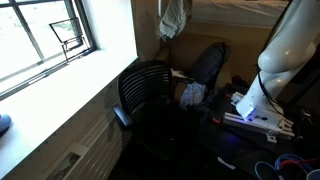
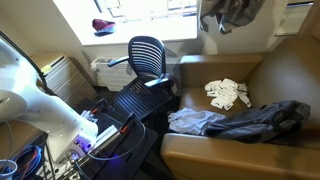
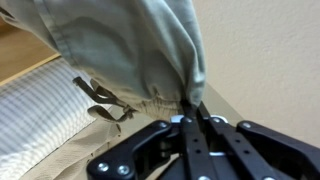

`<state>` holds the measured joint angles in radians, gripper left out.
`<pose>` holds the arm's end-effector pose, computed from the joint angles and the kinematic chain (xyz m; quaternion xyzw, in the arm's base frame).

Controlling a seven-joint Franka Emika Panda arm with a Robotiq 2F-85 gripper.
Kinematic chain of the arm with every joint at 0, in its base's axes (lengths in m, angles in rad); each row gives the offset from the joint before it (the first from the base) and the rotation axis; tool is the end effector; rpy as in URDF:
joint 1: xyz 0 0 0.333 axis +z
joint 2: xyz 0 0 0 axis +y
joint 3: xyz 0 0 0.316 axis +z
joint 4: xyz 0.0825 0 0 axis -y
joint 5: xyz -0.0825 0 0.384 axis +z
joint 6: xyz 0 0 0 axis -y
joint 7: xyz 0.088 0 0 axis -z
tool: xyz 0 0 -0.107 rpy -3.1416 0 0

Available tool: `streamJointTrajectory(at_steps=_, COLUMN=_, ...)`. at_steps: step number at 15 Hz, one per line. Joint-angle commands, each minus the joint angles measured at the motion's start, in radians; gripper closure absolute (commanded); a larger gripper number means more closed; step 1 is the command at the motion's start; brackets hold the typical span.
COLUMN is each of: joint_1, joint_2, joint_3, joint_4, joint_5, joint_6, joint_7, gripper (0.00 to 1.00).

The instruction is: Move the brown clothing from the brown chair to the black chair

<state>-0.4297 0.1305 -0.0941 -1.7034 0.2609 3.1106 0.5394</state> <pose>0.5474 -0.3361 0.6664 -0.6370 0.4883 -0.5910 0.0807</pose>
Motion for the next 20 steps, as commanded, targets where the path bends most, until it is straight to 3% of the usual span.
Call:
streamJointTrajectory(at_steps=1, joint_1=0.007, joint_2=-0.032, joint_3=-0.014, joint_4=-0.023, joint_5=0.009, joint_6=-0.002, joint_7=-0.002, gripper=0.93)
streamJointTrajectory(at_steps=2, joint_1=0.007, joint_2=-0.052, joint_3=-0.022, joint_4=-0.040, joint_5=0.010, joint_6=-0.003, joint_7=-0.002, gripper=0.98)
streamJointTrajectory(at_steps=3, joint_1=0.088, joint_2=-0.041, joint_3=-0.054, joint_4=-0.059, joint_5=0.017, joint_6=-0.041, joint_7=-0.107, gripper=0.98)
streamJointTrajectory(at_steps=4, joint_1=0.115, joint_2=-0.046, joint_3=-0.032, joint_4=-0.100, joint_5=0.026, joint_6=-0.022, joint_7=-0.120, gripper=0.86)
streamJointTrajectory(at_steps=6, joint_1=0.179, joint_2=-0.068, joint_3=-0.008, joint_4=-0.178, joint_5=0.034, joint_6=-0.023, joint_7=-0.155, gripper=0.96)
streamJointTrajectory(at_steps=7, joint_1=0.172, joint_2=-0.069, joint_3=0.054, joint_4=-0.210, joint_5=0.036, joint_6=-0.021, joint_7=-0.165, gripper=0.99)
streamJointTrajectory(at_steps=9, joint_1=0.228, joint_2=-0.060, joint_3=0.104, joint_4=-0.262, joint_5=0.031, joint_6=-0.026, joint_7=-0.178, gripper=0.98)
streamJointTrajectory(at_steps=14, joint_1=0.252, joint_2=-0.094, joint_3=0.222, joint_4=-0.282, joint_5=0.038, joint_6=-0.152, joint_7=-0.360, gripper=0.98)
streamJointTrajectory(at_steps=20, joint_1=0.305, joint_2=-0.340, joint_3=0.265, joint_4=-0.323, joint_5=-0.053, joint_6=-0.311, joint_7=-0.511, gripper=0.98)
